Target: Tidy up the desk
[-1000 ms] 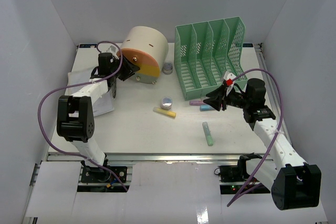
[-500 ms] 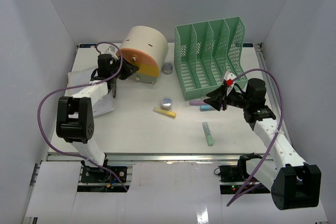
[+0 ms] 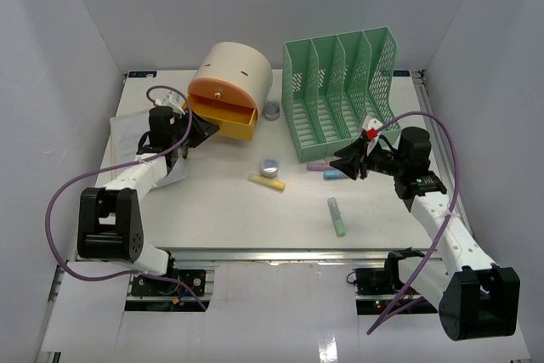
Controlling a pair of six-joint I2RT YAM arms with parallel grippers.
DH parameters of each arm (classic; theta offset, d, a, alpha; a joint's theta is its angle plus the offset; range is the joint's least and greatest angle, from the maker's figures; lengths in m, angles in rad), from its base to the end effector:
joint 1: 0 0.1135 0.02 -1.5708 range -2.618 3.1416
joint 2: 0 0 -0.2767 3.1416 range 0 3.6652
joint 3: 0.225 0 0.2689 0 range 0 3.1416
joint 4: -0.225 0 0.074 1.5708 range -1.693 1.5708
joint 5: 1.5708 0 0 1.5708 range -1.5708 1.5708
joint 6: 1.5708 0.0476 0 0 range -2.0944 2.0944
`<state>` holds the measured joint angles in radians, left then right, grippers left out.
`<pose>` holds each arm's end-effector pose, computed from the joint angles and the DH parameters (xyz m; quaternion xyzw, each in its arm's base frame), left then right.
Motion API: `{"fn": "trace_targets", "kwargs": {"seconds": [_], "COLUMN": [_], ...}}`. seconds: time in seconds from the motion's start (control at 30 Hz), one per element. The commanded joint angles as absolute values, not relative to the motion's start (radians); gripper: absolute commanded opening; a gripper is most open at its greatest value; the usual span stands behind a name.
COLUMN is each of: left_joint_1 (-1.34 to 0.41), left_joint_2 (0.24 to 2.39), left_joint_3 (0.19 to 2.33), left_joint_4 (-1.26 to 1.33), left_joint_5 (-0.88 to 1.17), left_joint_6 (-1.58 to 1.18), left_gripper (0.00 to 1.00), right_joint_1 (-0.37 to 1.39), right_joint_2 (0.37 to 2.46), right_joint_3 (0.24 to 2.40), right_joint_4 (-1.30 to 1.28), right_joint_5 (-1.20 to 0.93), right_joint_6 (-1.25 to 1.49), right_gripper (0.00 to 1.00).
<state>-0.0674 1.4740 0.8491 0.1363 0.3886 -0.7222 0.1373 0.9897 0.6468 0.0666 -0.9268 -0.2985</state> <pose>0.3432 -0.0412 0.2288 -0.1763 0.8283 -0.3472 0.4029 0.2264 0.0697 0.2852 -0.4174 0.6385 0.3120 0.5664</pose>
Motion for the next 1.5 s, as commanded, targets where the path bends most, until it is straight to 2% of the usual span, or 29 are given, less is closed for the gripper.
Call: {"fn": "trace_targets", "kwargs": {"seconds": [0.0, 0.2, 0.77, 0.87, 0.93, 1.1, 1.23, 1.47], "left_joint_1": [-0.067, -0.067, -0.064, -0.064, -0.064, -0.064, -0.064, -0.065], "left_joint_2": [1.396, 1.376, 1.233, 1.249, 1.25, 1.223, 1.152, 0.943], "left_joint_3": [0.831, 0.815, 0.716, 0.71, 0.704, 0.698, 0.687, 0.658], "left_joint_4": [0.147, 0.139, 0.104, 0.115, 0.118, 0.085, 0.053, -0.024], "left_joint_5": [0.442, 0.446, 0.444, 0.45, 0.454, 0.431, 0.435, 0.489], "left_joint_6": [-0.703, -0.699, -0.675, -0.689, -0.694, -0.67, -0.588, -0.435], "left_gripper": [0.27, 0.32, 0.34, 0.42, 0.51, 0.78, 0.84, 0.87], "right_joint_1": [0.13, 0.129, 0.126, 0.126, 0.125, 0.12, 0.118, 0.112], "right_joint_2": [0.977, 0.981, 1.003, 1.008, 1.008, 1.011, 1.011, 1.009], "right_joint_3": [0.678, 0.674, 0.665, 0.661, 0.662, 0.661, 0.661, 0.668], "right_joint_4": [0.074, 0.071, 0.069, 0.067, 0.065, 0.063, 0.06, 0.043], "right_joint_5": [-0.942, -0.945, -0.93, -0.925, -0.921, -0.917, -0.918, -0.938], "right_joint_6": [-0.321, -0.331, -0.351, -0.358, -0.363, -0.368, -0.372, -0.396], "right_gripper": [0.43, 0.45, 0.48, 0.52, 0.54, 0.55, 0.56, 0.63]}}
